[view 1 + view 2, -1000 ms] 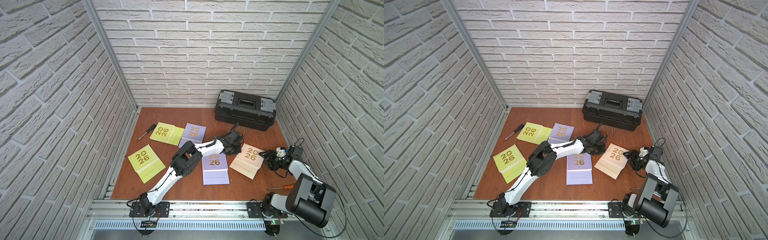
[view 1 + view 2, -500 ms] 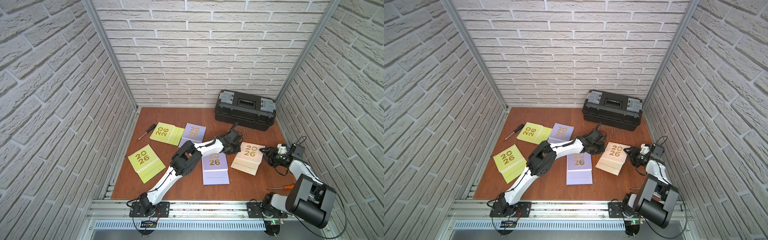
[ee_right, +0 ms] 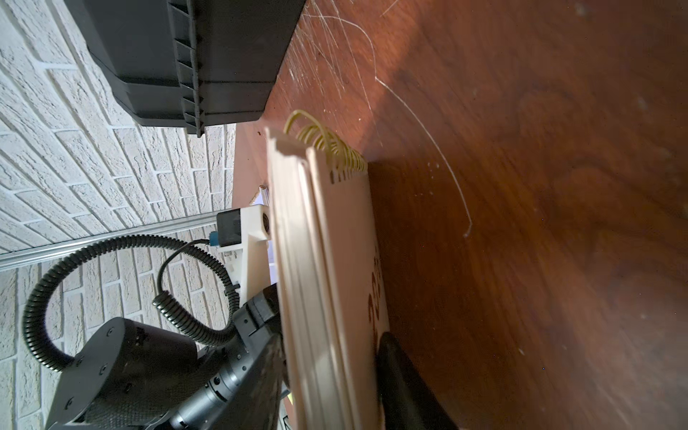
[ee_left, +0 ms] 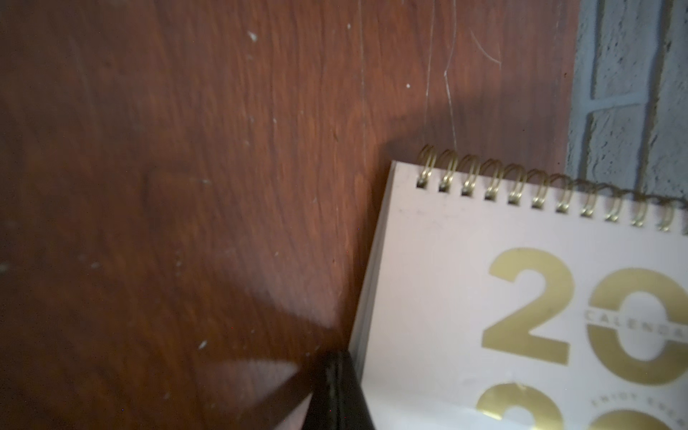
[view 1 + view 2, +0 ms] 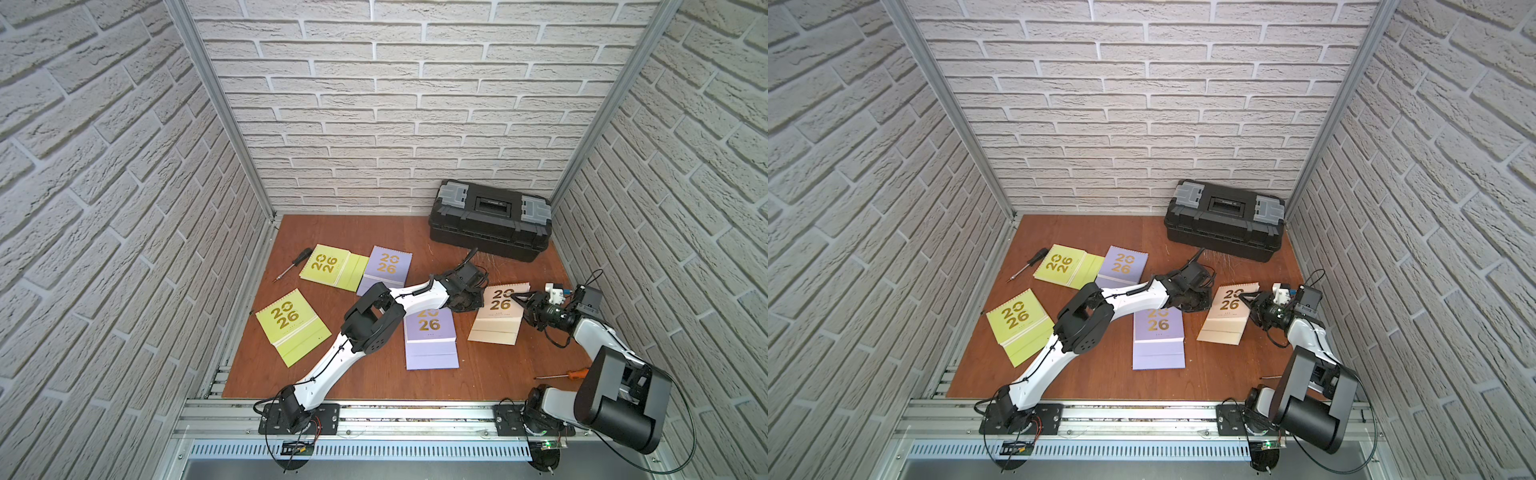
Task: Stack the calendars
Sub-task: Pick up the calendar at the center of the board.
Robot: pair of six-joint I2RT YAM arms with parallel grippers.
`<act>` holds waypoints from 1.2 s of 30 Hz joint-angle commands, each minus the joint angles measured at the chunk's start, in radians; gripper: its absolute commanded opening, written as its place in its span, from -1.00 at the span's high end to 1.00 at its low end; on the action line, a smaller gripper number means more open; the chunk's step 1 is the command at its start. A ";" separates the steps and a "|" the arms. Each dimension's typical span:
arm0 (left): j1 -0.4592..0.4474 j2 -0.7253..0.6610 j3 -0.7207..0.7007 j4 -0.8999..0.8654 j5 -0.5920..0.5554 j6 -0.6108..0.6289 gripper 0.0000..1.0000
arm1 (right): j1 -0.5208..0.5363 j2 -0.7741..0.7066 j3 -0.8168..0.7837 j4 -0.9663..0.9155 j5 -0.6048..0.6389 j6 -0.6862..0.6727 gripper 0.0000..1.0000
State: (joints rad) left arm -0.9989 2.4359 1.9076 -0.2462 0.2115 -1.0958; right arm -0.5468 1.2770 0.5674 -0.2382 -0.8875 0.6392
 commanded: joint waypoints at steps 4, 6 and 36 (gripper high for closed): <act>-0.005 -0.014 -0.045 0.026 0.013 -0.004 1.00 | 0.008 -0.023 0.026 -0.075 0.047 -0.055 0.55; -0.005 -0.015 -0.045 0.028 0.013 -0.004 1.00 | 0.009 -0.019 0.024 -0.080 0.053 -0.059 0.65; 0.025 -0.307 -0.224 0.044 -0.104 0.046 1.00 | 0.094 -0.258 0.173 -0.346 0.208 -0.139 0.95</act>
State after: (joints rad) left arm -0.9836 2.1914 1.7168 -0.2306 0.1444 -1.0664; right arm -0.4667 1.0611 0.6983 -0.5739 -0.6685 0.4911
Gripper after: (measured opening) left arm 0.045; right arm 0.149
